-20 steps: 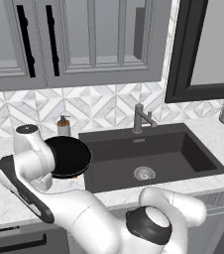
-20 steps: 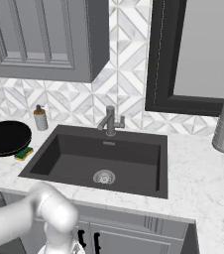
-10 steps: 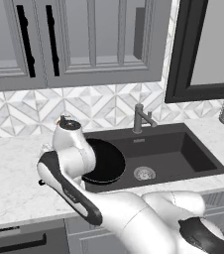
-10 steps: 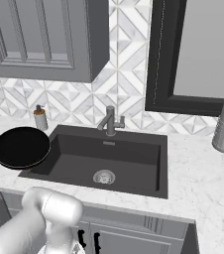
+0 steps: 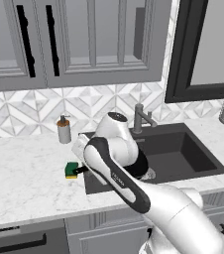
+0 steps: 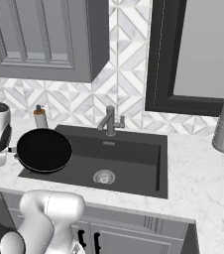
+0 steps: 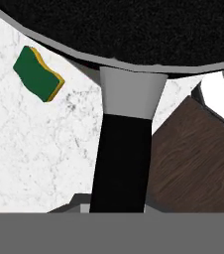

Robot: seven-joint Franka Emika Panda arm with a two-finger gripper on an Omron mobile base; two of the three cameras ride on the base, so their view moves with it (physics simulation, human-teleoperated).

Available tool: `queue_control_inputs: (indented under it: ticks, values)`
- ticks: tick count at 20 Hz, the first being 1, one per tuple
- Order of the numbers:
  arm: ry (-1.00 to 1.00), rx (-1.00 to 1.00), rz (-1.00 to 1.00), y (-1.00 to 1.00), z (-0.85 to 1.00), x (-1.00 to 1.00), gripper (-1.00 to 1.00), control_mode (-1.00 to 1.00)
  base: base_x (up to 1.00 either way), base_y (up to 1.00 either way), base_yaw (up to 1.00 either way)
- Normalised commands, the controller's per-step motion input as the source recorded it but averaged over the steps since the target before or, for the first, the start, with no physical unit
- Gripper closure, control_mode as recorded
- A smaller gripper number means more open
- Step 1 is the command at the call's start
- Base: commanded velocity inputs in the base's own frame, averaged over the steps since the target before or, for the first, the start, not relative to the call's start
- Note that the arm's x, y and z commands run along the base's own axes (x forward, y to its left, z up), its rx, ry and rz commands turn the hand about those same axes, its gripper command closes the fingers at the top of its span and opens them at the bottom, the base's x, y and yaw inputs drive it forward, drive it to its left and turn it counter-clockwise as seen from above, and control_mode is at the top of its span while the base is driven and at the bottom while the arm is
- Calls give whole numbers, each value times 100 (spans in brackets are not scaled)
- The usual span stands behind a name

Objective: Pick the pan and sponge and place them into the sink. Then turn on the water.

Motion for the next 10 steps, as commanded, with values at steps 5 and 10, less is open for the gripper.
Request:
queue_control_inputs:
  ticks: [5,10]
  values:
    - [11,0,5,-30,0,49,100,-100,0,0,0]
    - [24,-12,5,-17,0,75,100,-100,0,0,0]
